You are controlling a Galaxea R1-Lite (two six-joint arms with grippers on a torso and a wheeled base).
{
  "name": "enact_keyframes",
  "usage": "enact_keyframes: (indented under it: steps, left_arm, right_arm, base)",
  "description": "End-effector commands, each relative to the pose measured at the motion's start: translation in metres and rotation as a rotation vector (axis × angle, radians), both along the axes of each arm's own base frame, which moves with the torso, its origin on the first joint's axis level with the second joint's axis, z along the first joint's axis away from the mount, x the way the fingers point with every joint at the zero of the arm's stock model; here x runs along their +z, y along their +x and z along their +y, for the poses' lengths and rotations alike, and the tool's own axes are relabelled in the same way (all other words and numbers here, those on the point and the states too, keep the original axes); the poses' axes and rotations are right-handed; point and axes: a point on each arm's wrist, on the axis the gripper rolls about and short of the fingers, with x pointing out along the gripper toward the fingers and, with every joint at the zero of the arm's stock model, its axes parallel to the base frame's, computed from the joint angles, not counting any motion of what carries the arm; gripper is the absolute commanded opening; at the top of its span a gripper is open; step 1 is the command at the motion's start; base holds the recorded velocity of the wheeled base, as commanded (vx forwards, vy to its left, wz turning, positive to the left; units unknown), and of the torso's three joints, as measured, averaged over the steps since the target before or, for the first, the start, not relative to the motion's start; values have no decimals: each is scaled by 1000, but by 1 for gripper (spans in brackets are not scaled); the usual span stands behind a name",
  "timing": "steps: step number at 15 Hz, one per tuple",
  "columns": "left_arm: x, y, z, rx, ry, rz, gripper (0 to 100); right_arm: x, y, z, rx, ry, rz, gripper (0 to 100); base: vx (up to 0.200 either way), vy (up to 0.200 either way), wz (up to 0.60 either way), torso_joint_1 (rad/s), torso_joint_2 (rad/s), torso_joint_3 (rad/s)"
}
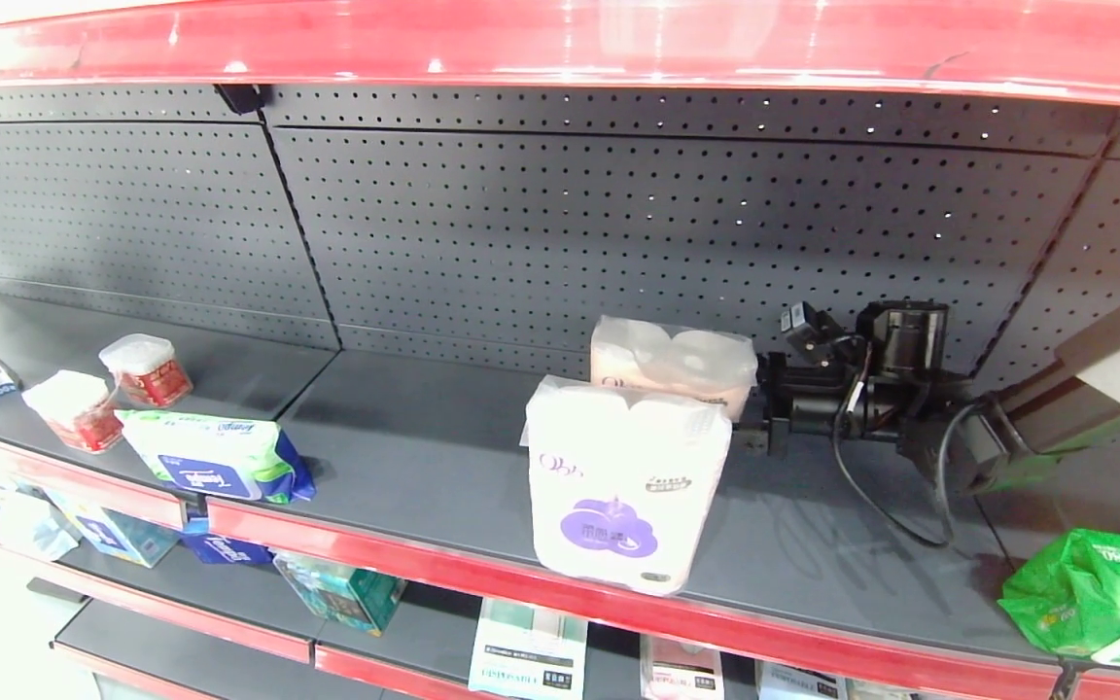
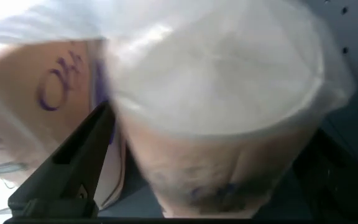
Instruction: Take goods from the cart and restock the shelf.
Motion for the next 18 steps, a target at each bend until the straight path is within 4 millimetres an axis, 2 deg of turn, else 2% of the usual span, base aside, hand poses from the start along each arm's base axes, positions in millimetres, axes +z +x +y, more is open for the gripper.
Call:
enact_keyframes:
  steps: [1,4,7,11,14,16,17,18]
  left_arm:
    - [0,0,0,1,0,0,100]
    - [0,0,0,1,0,0,100]
    - [0,0,0,1,0,0,100]
    - [0,0,0,1,0,0,100]
    - [0,0,0,1,0,0,100]
    - [0,0,0,1,0,0,100]
    - [0,0,0,1,0,0,100]
    - [0,0,0,1,0,0,100]
  right_arm:
    - [17,-15,-11,-27,-1,-16,100]
    - [17,-37,-24,-97,-29,43,100]
    - [11,-52,-28,-125,-48,73,100]
    - [-7,-56,-23,-156,-105,95,100]
    - [-8,-62,-29,-221,-129,113,100]
    - [1,-86,-42,-310,-153,111,100]
    - [5,-91,-44,-328,-156,107,100]
    - [19,-116,-52,-429,-178,74,100]
  base:
    - [0,0,0,0,0,0]
    - [0,0,0,0,0,0]
    - [0,0,0,0,0,0]
    - [0,0,0,0,0,0]
    - [0,0,0,0,0,0]
    - [0,0,0,0,0,0]
    - [0,0,0,0,0,0]
    - [0,0,0,0,0,0]
